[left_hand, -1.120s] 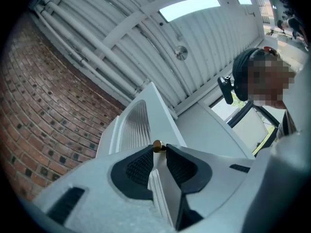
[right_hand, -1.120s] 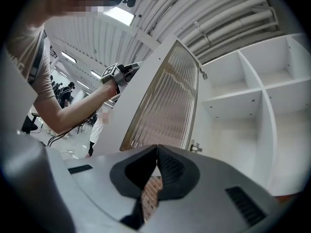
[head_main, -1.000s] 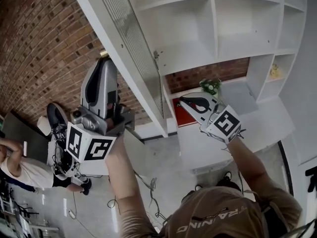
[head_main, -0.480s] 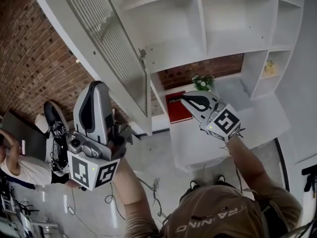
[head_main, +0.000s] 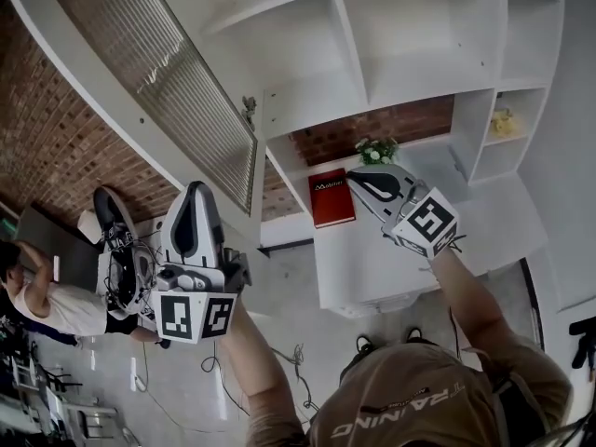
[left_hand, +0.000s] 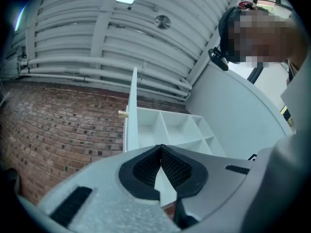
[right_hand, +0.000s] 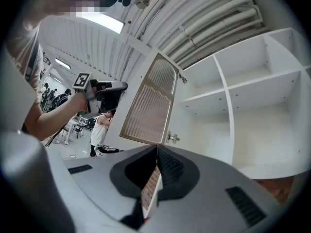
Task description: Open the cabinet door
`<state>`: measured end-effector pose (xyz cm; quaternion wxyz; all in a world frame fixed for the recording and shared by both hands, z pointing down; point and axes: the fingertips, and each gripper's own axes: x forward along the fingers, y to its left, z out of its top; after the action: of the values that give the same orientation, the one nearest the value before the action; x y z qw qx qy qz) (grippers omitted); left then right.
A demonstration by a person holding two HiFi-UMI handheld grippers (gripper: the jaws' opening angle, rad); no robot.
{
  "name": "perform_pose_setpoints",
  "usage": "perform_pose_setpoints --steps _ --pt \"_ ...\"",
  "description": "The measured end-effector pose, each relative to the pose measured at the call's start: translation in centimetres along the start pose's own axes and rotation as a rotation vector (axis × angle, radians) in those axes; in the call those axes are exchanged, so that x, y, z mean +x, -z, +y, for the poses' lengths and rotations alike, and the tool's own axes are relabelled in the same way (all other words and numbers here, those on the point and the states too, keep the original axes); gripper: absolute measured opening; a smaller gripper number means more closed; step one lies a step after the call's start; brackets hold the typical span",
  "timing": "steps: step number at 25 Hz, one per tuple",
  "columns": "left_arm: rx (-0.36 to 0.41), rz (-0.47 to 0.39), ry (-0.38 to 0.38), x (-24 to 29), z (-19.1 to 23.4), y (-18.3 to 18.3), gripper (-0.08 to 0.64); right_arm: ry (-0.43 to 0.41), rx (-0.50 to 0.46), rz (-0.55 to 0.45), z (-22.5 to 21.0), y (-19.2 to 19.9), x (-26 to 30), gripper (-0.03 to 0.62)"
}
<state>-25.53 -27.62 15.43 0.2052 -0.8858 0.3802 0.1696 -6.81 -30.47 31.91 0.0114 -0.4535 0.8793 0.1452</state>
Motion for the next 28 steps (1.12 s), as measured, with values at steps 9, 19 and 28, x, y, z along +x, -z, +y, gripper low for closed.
perform_pose_setpoints --steps 9,19,28 --pt "-0.118 0.165 -0.023 -0.3 -6.1 8.0 0.009 -0.049 0.018 -0.013 -0.7 0.4 -3.0 0.012" --pt "-0.178 0.284 0.074 1.7 -13.1 15.7 0.009 -0.018 0.024 0.034 -1.8 3.7 -6.7 0.012" --pt "-0.182 0.358 0.154 4.3 -15.1 20.6 0.009 0.109 0.035 0.137 -5.5 7.4 -10.0 0.012"
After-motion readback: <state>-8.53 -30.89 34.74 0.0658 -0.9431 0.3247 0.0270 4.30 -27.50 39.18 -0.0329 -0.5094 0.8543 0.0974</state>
